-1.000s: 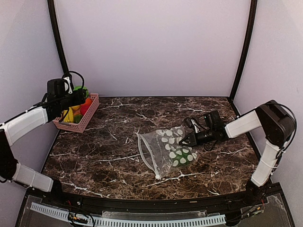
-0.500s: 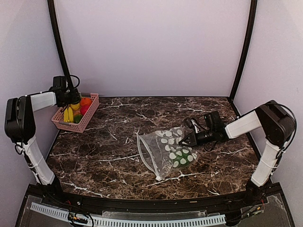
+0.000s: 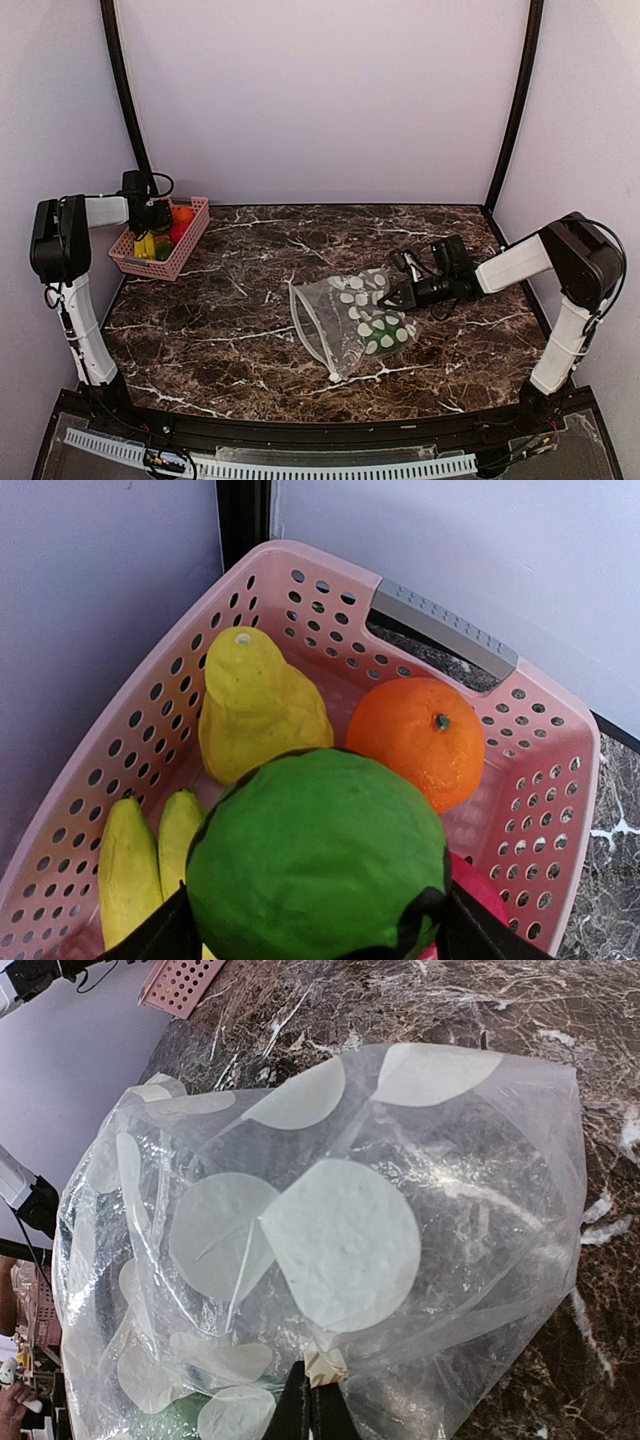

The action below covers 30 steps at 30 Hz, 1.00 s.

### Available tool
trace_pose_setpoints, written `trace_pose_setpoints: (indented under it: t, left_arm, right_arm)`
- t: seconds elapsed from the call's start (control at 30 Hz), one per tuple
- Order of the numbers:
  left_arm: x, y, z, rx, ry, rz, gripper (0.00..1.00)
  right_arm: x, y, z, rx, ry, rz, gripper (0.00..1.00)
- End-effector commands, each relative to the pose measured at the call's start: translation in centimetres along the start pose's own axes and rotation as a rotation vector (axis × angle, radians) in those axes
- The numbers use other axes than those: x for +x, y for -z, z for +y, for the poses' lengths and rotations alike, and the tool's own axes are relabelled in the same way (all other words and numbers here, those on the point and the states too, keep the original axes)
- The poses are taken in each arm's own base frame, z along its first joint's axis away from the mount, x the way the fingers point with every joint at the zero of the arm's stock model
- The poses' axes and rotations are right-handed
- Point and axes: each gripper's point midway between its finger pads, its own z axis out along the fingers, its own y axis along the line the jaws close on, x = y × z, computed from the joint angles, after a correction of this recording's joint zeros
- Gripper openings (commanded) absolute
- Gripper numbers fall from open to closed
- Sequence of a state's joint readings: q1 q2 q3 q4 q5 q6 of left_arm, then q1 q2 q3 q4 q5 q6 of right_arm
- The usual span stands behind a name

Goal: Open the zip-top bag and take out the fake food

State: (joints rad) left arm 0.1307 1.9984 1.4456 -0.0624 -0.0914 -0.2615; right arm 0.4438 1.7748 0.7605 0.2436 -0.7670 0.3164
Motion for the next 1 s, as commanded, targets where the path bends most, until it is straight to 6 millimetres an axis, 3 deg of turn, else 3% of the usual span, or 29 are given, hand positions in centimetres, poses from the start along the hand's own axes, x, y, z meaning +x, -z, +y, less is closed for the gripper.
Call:
trace_pose_setpoints:
  t: [0.0,0.13,0.43,0.6,0.7,0.77,0.83,0.87,0.97]
  left_arm:
    - [-1.3,0.6,0.1,-0.020,-0.034,-0.007,0.82]
    - [-2.0,1.3,-0.2,-0.006,-0.041,-0.015,0.98]
    - [-4.2,5.8,-0.9,0.036,-0.019,-0.100,0.99]
    - [-4.7,9.5,-3.2,0.106,-0.043,-0.146,0.99]
    - [-3.1,10.9,-4.7,0.138,-0.074,-0.139,0.99]
    - [-2.0,13.0,-6.6,0.171,-0.116,-0.160,0.99]
    - [0.1,15.0,-9.9,0.238,-0.175,-0.180,0.99]
    - [1.5,15.2,-10.4,0.259,-0.186,-0.185,0.99]
    - [4.0,18.6,-13.9,0.395,-0.225,-0.235,0.99]
  right_arm:
    - [-0.3,0.2,0.4,-0.015,0.010,-0.012,0.00]
    - [-0.3,0.3,0.4,-0.015,0.012,-0.013,0.00]
    - [-0.2,0.4,0.5,-0.014,0.018,-0.018,0.00]
    - [-0.1,0.5,0.5,-0.015,0.020,-0.022,0.00]
    - [0.0,0.6,0.6,-0.017,0.018,-0.024,0.00]
    - [-0.1,0.7,0.7,-0.019,0.020,-0.028,0.00]
    - [0.0,0.7,0.9,-0.021,0.020,-0.030,0.00]
    - [-0.1,0.8,0.9,-0.022,0.020,-0.033,0.00]
    - [-0.2,0.9,1.1,-0.025,0.023,-0.034,0.00]
